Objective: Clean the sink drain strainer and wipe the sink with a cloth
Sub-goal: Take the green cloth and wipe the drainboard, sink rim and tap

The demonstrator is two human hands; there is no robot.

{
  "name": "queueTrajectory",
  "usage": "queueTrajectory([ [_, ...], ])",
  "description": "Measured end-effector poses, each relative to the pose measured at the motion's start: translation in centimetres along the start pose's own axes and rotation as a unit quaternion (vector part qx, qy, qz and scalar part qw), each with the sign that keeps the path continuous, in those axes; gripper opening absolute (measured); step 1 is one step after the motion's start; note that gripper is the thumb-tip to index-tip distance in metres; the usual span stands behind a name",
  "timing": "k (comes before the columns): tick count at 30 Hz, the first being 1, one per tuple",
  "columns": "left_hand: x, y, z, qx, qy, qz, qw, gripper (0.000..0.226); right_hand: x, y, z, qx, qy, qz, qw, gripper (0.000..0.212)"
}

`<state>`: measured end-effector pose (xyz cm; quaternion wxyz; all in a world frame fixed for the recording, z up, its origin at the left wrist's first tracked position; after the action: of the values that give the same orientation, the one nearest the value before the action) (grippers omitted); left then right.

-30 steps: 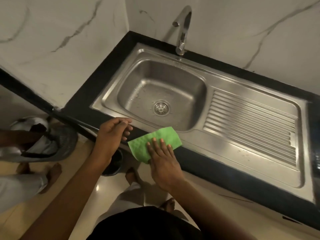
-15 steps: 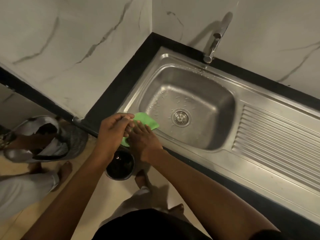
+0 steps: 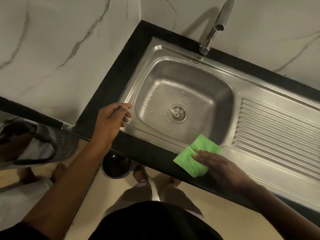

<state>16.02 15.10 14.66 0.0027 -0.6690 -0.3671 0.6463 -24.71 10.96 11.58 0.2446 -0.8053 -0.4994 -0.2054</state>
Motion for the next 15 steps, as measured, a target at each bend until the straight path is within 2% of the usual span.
queueTrajectory([
  [6, 0.7, -1.3, 0.0, -0.023, -0.020, -0.007, 1.000, 0.018, 0.0, 1.9, 0.8, 0.010, 0.002, -0.027, 1.000, 0.056],
  [10, 1.1, -2.2, -0.1, -0.037, -0.028, -0.021, 0.999, 0.018, 1.9, 8.5, 2.4, 0.067, -0.023, -0.056, 0.996, 0.061],
  [15, 0.7, -3.1, -0.9, -0.087, -0.056, 0.003, 0.995, 0.020, 6.9, 19.2, 3.4, 0.095, -0.038, -0.098, 0.990, 0.066],
])
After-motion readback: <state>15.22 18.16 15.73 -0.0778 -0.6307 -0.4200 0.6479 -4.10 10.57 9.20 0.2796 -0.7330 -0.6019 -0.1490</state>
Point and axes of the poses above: each hand's wrist, its own y-axis towards the middle knuckle, its own z-axis out of the palm, x = y × z, the point moved 5 cm from there along y, towards the middle knuckle, and after that the axes turned 10 degrees about -z, right-handed, at the moved point
